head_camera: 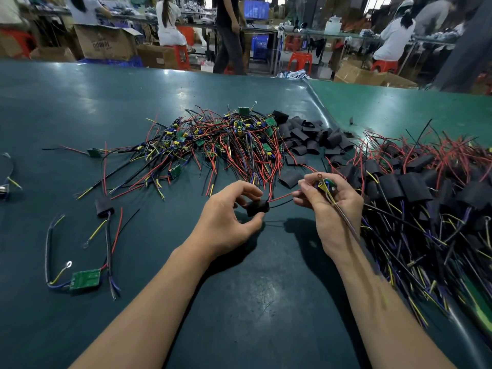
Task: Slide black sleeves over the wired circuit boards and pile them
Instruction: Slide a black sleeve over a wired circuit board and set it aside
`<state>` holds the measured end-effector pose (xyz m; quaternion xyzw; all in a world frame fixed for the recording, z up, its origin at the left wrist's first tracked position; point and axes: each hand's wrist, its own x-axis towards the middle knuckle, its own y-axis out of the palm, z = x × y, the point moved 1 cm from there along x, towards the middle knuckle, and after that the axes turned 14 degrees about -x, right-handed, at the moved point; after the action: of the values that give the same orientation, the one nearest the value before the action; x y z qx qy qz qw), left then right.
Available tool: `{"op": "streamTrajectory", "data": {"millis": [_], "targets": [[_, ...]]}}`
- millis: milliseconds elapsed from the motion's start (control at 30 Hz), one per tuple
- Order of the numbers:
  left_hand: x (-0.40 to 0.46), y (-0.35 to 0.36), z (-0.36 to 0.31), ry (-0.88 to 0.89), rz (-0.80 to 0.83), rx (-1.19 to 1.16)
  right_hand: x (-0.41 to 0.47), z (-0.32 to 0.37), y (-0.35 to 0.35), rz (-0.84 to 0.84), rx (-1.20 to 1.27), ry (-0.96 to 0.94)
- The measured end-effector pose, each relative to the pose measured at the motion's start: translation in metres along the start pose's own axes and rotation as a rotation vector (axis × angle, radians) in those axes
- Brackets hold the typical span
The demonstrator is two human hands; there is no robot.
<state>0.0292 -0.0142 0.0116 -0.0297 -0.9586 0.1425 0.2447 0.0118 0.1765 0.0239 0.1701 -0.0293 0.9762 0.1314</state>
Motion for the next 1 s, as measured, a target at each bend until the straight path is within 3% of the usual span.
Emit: {"op": "streamTrajectory", "data": {"millis": [200,333,500,700,833,1000], "targets": [[0.000,0.001,-0.002,0.047,0.004,0.066,-0.006,0.001,0.008,0.248,0.335,0.363],[0.000,0.002,-0.002,0.047,0.009,0.075,-0.012,0.003,0.013,0.314,0.170,0.321],[0.000,0.004,0.000,0.042,0.031,0.022,-0.011,0.003,0.011,0.244,-0.019,0.300],[0.000,0.009,-0.005,0.155,-0.020,0.029,-0.014,0.004,0.013,0.179,0.108,0.318],[0.001,0.010,-0.006,0.187,-0.079,0.043,-0.014,0.004,0.017,0.217,0.315,0.384],[0.002,0.008,-0.005,0.178,-0.099,-0.020,-0.013,0.004,0.016,0.252,0.334,0.419]]}}
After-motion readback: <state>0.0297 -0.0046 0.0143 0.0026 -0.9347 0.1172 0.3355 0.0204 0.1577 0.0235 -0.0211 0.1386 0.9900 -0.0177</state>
